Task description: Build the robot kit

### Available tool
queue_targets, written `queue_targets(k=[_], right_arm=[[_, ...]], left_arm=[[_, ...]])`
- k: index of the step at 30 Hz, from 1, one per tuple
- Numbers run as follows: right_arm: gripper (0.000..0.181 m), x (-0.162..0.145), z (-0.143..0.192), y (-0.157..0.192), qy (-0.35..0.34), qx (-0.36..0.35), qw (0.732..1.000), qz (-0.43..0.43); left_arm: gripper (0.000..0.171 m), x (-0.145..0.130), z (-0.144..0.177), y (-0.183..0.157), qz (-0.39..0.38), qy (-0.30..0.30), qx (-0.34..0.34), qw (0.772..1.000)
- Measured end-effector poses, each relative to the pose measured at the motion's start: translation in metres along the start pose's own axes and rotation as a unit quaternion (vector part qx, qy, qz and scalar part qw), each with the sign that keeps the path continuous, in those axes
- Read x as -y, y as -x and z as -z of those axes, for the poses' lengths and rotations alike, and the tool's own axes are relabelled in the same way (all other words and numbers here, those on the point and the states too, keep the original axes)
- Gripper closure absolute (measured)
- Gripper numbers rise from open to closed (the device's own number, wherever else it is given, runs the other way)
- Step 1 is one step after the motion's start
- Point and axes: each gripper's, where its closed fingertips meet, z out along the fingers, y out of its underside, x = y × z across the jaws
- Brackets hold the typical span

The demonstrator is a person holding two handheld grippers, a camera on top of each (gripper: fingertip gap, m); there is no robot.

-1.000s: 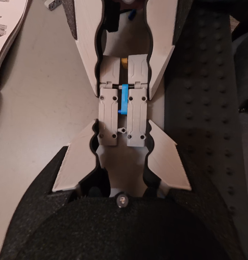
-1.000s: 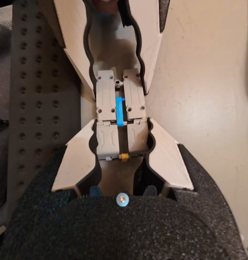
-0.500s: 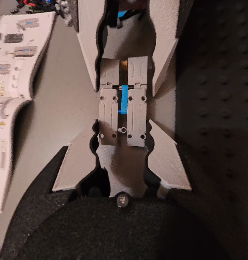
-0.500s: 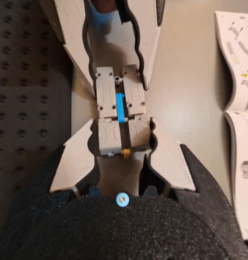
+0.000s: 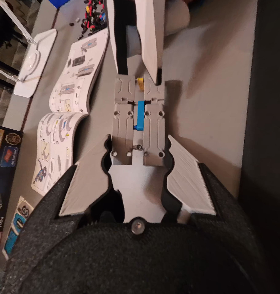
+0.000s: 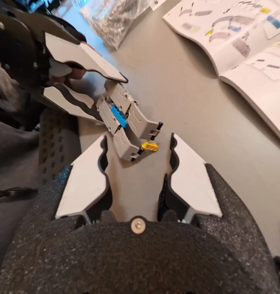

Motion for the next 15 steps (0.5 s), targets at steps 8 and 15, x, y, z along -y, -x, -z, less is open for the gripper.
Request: queue_targets(k=[8, 15], right_arm=[[0.133, 0.002, -0.004, -0.002, 0.012, -0.035, 0.999, 0.034], [0.169, 0.014, 0.012, 0.003, -0.026, -0.05, 0.995, 0.088]], left_arm=[[0.105, -0.006, -0.005, -0.001, 0.072, 0.002, -0.032, 0.997], [0.105, 0.005, -0.005, -0.007, 0.127, -0.019, -0.096, 0.987]])
